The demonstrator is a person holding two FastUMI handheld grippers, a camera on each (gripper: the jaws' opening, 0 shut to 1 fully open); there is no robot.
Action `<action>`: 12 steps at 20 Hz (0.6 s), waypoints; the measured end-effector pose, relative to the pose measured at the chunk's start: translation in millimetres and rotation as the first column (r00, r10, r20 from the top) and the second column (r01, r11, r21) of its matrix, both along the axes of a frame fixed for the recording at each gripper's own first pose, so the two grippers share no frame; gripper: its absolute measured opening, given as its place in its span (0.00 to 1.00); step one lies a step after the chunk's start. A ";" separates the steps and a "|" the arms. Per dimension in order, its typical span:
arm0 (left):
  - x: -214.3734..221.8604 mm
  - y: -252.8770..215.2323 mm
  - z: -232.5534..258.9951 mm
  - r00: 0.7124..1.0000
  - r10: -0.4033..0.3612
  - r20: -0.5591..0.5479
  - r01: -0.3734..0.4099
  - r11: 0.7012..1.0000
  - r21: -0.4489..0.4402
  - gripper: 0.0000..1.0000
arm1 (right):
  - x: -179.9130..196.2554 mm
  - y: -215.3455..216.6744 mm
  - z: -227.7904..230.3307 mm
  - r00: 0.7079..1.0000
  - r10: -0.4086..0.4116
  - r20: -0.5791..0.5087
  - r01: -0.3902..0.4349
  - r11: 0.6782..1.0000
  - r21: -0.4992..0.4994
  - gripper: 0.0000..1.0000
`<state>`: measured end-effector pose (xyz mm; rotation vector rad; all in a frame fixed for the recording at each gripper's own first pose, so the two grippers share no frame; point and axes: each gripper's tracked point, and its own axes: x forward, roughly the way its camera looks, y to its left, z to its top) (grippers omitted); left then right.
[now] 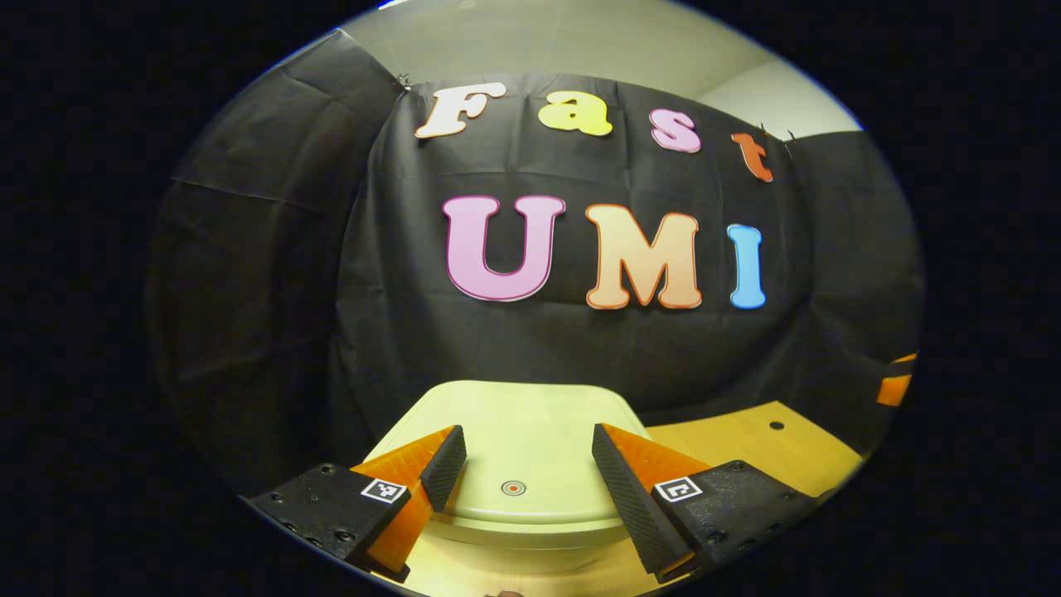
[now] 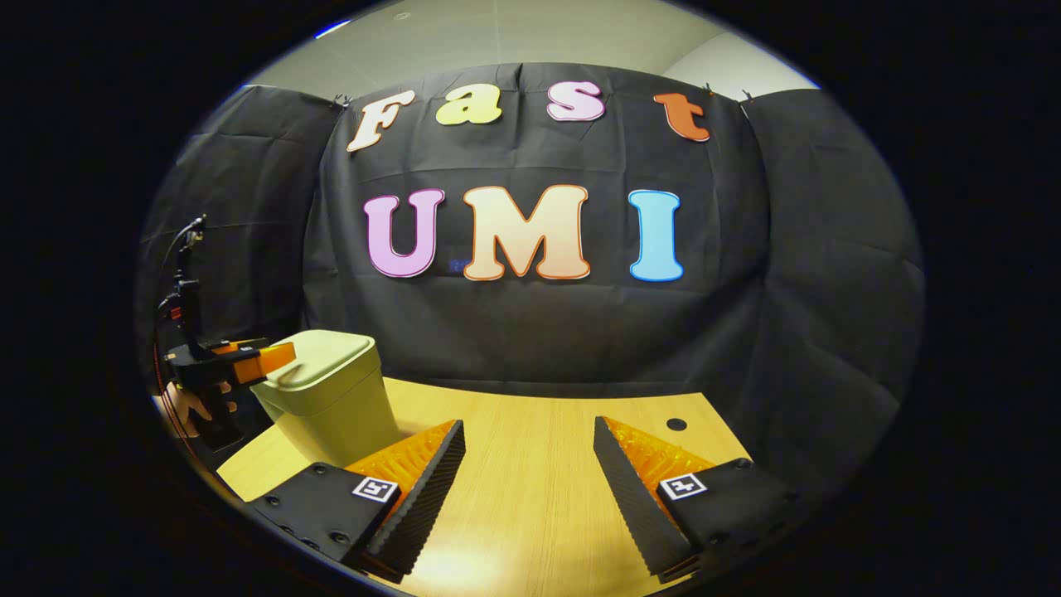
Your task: Press the lid of the desktop garbage bin to open it, pick up the crumpled paper on the desktop and throw it into the bin, then pick up the pop can on the desktop and drop it into the bin, and finally close the garbage bin lid.
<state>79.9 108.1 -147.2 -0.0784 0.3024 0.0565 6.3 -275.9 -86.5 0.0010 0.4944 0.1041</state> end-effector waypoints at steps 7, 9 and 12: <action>3.8 -45.5 63.9 0.995 0.015 0.101 -0.017 1.000 0.020 0.92 | 4.1 -9.0 18.3 0.998 -0.021 0.066 0.020 1.000 0.016 0.98; -2.2 -69.9 83.4 0.988 0.036 0.149 -0.035 0.999 -0.008 0.92 | 4.4 -12.6 28.9 0.994 -0.022 0.105 0.019 0.999 0.029 0.98; -15.2 -119.1 104.9 0.975 0.021 0.219 -0.016 0.999 -0.028 0.92 | 7.1 -16.7 38.4 0.988 -0.003 0.154 -0.002 1.000 0.029 0.98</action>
